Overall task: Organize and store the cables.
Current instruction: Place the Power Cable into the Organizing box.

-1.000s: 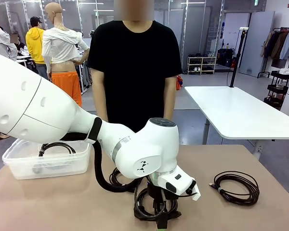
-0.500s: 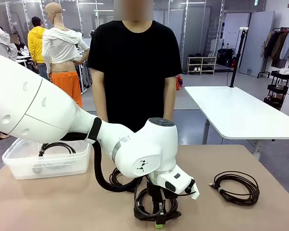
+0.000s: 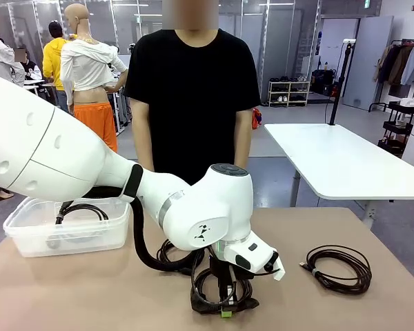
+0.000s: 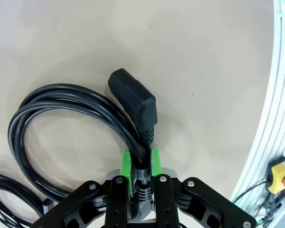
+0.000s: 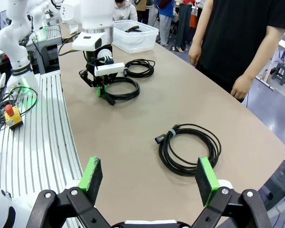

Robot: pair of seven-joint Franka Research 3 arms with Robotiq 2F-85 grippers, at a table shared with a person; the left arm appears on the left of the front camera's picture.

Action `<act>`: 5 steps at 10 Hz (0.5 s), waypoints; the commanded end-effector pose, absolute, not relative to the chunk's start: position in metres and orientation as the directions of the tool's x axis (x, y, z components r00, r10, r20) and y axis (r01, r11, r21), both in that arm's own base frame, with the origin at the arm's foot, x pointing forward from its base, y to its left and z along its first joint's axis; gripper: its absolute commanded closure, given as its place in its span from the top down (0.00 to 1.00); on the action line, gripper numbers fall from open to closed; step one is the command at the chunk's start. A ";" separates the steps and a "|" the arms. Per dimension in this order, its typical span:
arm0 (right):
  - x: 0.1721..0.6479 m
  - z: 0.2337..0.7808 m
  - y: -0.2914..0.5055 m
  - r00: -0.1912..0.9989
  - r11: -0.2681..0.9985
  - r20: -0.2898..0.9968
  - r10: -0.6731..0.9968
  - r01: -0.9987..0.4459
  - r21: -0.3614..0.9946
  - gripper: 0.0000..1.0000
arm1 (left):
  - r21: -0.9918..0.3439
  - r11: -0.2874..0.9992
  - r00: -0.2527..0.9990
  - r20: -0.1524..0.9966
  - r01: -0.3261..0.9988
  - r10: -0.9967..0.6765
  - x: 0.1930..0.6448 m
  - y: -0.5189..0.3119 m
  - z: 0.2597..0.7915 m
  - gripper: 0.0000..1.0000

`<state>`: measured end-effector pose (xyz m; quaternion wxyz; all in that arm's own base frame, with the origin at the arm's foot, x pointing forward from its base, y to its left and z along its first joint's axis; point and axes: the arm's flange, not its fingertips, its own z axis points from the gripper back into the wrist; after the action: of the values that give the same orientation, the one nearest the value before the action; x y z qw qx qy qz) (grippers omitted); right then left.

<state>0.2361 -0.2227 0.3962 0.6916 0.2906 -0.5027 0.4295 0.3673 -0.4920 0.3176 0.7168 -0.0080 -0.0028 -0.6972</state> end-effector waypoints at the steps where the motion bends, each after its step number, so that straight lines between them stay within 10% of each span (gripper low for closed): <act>1: 0.236 0.397 -0.222 0.106 0.460 0.948 0.299 -0.887 -0.046 1.00 | -0.012 0.012 0.012 0.049 1.000 -0.999 0.360 -0.482 0.334 0.00; 5: 0.236 0.397 -0.222 0.106 0.460 0.948 0.299 -0.887 -0.046 1.00 | 0.121 -0.094 -0.107 0.107 0.988 -0.989 0.345 -0.453 0.448 0.00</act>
<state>0.2362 -0.2224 0.3961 0.6916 0.2909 -0.5024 0.4297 0.3585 -0.4798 0.4133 0.6791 -0.0108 -0.0658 -0.7310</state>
